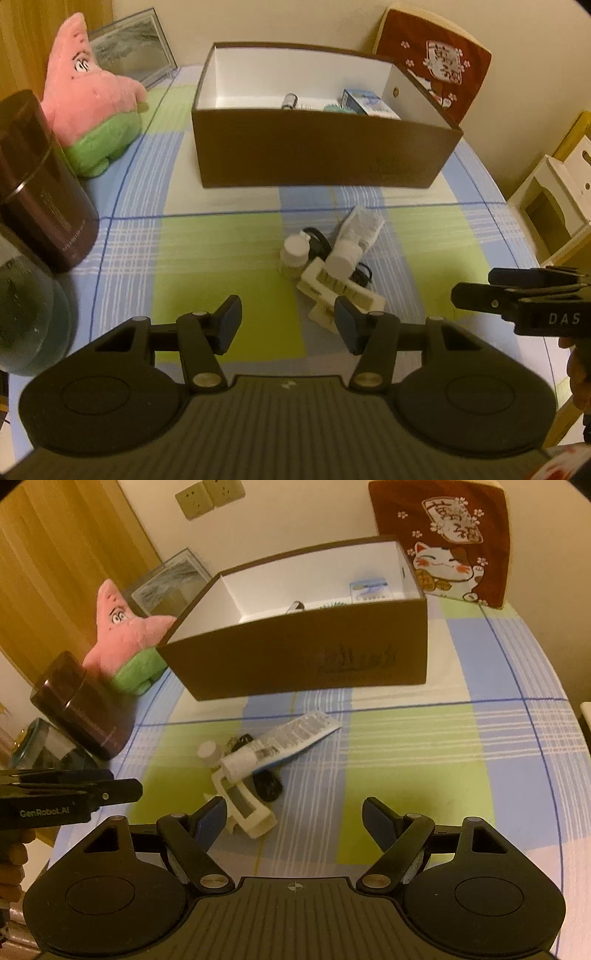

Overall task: Organize rigid objects
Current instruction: 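Reach the left tool to the white plastic clip and close on it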

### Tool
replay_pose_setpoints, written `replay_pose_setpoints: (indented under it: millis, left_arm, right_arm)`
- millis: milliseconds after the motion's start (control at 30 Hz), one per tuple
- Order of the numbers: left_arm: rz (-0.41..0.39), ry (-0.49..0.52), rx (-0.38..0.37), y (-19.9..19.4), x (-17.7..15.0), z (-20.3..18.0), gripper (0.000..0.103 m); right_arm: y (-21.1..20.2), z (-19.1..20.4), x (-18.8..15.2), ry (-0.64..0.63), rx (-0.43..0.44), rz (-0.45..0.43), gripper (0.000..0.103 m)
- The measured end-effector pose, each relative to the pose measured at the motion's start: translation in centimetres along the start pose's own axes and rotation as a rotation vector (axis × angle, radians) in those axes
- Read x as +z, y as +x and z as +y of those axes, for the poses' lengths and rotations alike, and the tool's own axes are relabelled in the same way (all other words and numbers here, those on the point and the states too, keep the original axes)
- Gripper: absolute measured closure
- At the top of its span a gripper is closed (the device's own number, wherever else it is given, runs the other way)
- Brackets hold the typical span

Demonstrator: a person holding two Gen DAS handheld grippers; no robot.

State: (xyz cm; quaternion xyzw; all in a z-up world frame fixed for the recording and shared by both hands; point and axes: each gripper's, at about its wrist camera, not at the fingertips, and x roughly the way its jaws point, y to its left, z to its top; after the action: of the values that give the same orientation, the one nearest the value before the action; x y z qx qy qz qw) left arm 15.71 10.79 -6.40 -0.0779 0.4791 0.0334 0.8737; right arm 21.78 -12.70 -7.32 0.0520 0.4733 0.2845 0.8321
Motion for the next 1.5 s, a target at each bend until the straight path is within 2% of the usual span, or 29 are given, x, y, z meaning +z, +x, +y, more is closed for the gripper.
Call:
replay_pose_setpoints:
  millis: [300,400,667,1200,1367,1500]
  left_arm:
    - [0.028,0.033,-0.029,1.7,-0.9,-1.5,0.051]
    - [0.041,0.044,-0.043,2.9,-1.1,-2.0,0.056]
    - [0.068,0.051,-0.055,5.7,-0.8,-2.8,0.056]
    - [0.106,0.017,-0.015,9.7,1.1,-3.2,0.057]
    - [0.112,0.033,-0.028,9.4,1.1,-2.8,0.076]
    - [0.123,0.053,-0.013,8.9,0.8,-2.2,0.078]
  right_arm:
    - [1.3,-0.5,-0.6,0.008,-0.019,0.032,0.023]
    - [1.7,-0.9,-0.7,0.017,-0.031,0.043,0.023]
    - [2.2,-2.5,-1.1,0.056,-0.064,0.059,0.023]
    - [1.9,-4.5,-1.3,0.108,-0.106,0.069,0.023]
    - [2.0,-4.6,-1.3,0.111,-0.108,0.073,0.023]
    - [2.1,-4.5,-1.3,0.105,-0.104,0.08,0.023]
